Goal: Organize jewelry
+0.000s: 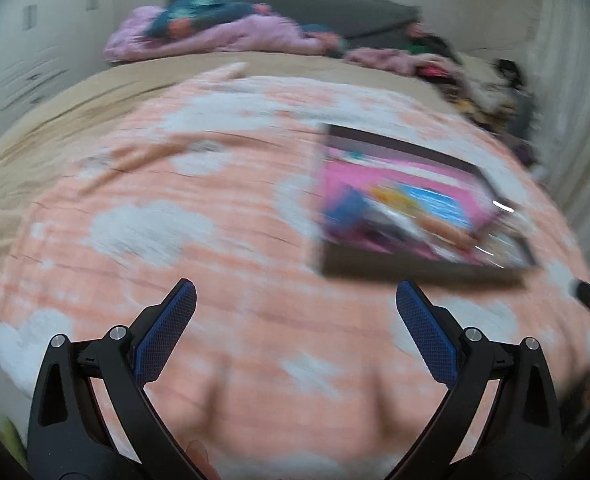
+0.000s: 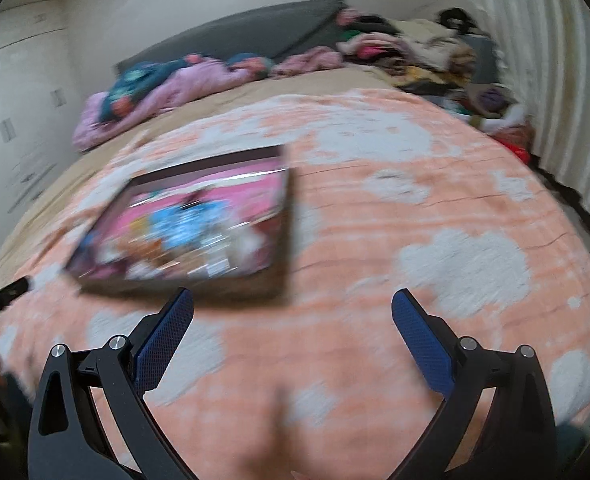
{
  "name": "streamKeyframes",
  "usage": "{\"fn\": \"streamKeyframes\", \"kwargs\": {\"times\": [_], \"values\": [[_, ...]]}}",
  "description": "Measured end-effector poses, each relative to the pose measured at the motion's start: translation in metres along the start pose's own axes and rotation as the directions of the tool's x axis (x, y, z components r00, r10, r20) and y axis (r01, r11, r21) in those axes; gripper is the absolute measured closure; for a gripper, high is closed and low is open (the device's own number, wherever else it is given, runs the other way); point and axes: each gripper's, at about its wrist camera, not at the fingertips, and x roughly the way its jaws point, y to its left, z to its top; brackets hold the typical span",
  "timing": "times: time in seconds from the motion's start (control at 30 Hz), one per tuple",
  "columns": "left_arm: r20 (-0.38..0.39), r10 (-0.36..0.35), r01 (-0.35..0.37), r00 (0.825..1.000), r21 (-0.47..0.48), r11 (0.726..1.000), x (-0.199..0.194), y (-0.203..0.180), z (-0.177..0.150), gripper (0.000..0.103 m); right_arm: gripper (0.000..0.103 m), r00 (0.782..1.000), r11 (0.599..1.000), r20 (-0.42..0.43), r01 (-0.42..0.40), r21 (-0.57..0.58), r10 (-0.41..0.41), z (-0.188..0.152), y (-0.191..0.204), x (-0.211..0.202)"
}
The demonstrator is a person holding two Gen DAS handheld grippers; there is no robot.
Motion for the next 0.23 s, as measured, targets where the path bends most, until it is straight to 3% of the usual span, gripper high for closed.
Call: {"fn": "streamKeyframes", "kwargs": {"times": [0.1,0.23], "values": [[-0.039,0.101,-0.104,0.994,-0.079,0.992,0.043,0.043,0.032,0.009,0.004,0.986,0.986,-0.001,0.168,0.023,-0.168,0.027,-0.045,0.037],[-0.078,0.258,-0.267,0.963,-0.166,0.949,0.102,0.092,0.065,0.009,0.004,0.941,0.937,-0.042,0.339,0.083,-0.337,0.059,-0.106,0.087]]}}
